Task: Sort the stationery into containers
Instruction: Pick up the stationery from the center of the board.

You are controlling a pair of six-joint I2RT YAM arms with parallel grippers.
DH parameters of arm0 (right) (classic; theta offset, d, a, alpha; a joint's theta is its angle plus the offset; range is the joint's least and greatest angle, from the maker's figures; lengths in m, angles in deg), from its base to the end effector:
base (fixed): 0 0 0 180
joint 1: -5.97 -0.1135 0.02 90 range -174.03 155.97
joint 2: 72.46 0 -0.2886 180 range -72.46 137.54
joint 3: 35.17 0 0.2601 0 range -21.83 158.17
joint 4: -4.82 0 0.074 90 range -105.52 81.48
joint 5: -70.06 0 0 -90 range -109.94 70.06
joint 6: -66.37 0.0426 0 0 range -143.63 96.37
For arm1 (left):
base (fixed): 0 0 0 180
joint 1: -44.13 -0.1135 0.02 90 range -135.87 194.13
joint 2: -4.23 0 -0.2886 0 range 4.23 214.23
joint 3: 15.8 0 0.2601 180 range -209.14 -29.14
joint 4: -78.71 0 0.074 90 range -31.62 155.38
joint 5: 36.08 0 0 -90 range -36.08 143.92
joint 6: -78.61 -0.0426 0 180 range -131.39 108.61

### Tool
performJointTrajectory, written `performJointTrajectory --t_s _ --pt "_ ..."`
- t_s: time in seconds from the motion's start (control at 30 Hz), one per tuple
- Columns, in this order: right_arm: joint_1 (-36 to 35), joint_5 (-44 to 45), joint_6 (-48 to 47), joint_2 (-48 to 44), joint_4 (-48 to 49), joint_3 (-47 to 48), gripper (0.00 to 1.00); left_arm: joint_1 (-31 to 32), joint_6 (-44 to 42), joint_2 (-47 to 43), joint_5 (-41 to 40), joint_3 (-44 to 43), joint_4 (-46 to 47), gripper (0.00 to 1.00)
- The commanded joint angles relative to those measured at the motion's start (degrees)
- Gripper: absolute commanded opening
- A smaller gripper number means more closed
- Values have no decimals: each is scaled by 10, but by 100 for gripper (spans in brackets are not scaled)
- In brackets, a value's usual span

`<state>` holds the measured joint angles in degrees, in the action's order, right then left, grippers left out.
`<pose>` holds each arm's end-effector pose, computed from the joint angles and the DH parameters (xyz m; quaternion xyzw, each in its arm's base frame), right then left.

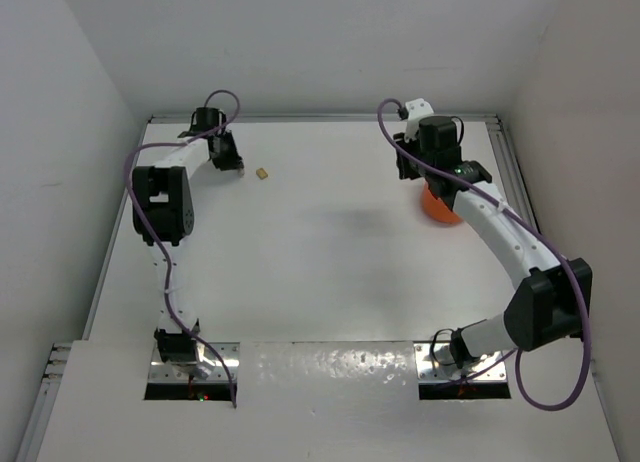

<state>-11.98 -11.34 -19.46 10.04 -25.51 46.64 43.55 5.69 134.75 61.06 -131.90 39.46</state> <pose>0.3272 0.0993 0.3367 -0.0675 0.8662 0.0301 0.4943 0.5283 0.0001 0.1744 -0.1264 0.9401 -0.1032 0.2994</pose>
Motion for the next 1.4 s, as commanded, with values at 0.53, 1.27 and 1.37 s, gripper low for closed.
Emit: performJointTrajectory --t_s 0.53,1.27,1.37 --pt "-66 -441 -22 122 9 207 42 124 -843 -135 704 -99 -313 0" --pt "-85 -452 1 213 34 250 41 138 -898 -137 735 -109 -370 0" --pt "-86 -449 -7 220 20 260 36 141 -899 -135 735 -108 -372 0"
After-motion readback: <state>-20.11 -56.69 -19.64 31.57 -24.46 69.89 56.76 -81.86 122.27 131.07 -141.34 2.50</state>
